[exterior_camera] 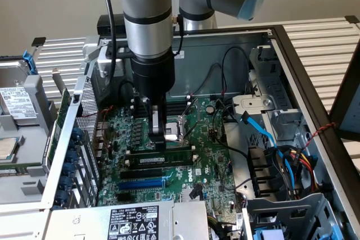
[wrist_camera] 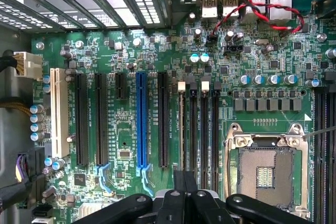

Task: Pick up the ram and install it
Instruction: 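Press down the ram until it locks into place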

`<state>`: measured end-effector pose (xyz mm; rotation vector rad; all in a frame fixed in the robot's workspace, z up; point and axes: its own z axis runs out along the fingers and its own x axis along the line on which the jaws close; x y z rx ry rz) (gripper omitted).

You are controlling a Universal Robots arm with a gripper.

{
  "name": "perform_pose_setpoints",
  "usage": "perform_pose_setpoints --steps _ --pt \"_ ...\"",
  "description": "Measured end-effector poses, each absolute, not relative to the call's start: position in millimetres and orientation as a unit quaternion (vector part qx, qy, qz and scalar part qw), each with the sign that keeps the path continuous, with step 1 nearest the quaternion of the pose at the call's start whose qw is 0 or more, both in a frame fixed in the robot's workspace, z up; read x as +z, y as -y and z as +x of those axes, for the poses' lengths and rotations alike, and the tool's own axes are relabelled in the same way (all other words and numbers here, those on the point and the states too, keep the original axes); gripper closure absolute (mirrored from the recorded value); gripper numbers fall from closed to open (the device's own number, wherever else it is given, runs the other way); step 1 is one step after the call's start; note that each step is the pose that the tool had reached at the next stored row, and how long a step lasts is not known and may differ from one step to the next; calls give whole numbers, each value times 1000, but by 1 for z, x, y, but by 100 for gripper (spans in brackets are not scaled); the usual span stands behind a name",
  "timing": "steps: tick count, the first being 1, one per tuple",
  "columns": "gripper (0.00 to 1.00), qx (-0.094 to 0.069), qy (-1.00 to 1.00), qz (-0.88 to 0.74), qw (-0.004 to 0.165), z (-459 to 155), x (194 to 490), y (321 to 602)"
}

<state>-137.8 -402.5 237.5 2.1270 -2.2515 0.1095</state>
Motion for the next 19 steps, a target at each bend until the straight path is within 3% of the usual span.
perform_pose_setpoints --steps 19 --pt "89 35 726 686 21 -136 236 403"
